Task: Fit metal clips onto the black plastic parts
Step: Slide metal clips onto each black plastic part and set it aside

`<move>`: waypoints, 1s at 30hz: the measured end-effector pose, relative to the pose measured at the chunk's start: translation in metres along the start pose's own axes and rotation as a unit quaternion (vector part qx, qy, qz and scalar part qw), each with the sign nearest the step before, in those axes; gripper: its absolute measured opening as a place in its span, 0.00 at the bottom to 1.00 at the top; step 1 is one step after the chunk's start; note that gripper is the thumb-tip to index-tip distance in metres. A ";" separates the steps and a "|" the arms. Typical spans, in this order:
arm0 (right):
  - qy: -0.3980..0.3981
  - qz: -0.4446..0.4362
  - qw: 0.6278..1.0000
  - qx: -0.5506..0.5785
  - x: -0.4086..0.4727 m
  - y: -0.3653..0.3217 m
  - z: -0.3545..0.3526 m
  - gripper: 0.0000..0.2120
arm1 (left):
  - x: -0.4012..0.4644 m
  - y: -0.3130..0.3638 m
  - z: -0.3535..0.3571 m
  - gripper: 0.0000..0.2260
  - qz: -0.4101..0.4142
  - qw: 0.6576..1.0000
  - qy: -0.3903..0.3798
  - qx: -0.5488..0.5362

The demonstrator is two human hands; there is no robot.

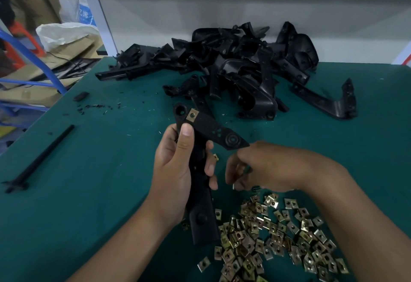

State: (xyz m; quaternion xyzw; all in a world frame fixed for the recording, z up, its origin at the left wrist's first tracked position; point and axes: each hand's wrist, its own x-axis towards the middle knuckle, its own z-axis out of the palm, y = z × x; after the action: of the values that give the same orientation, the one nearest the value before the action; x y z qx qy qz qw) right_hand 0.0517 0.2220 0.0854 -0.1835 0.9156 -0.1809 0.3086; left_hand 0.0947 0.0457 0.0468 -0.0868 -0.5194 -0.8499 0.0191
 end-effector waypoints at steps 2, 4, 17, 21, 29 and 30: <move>0.009 -0.005 1.000 0.014 0.001 0.006 -0.002 0.10 | 0.000 0.000 0.000 0.18 -0.002 1.000 -0.003 0.000; 0.014 -0.008 0.999 0.034 0.000 0.010 -0.004 0.12 | -0.001 -0.001 0.000 0.19 -0.002 1.000 -0.004 0.001; 0.212 -0.142 0.894 0.368 -0.034 0.008 -0.043 0.15 | -0.004 0.000 0.003 0.25 -0.007 0.999 -0.033 -0.038; 0.157 -0.189 0.870 0.427 -0.043 0.001 -0.045 0.21 | -0.004 -0.001 0.004 0.35 -0.013 0.998 -0.041 -0.046; 0.184 -0.204 0.864 0.423 -0.050 -0.010 -0.044 0.17 | -0.002 -0.002 -0.001 0.26 -0.033 0.996 -0.069 -0.039; 0.189 -0.207 0.868 0.409 -0.050 -0.010 -0.044 0.15 | -0.002 -0.002 -0.001 0.24 -0.034 0.996 -0.073 -0.042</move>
State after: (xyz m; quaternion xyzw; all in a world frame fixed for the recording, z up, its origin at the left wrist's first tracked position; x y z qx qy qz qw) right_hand 0.0635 0.2455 0.1476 -0.1888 0.7411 -0.6305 0.1327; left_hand 0.0960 0.0460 0.0444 -0.1318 -0.4859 -0.8624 -0.0520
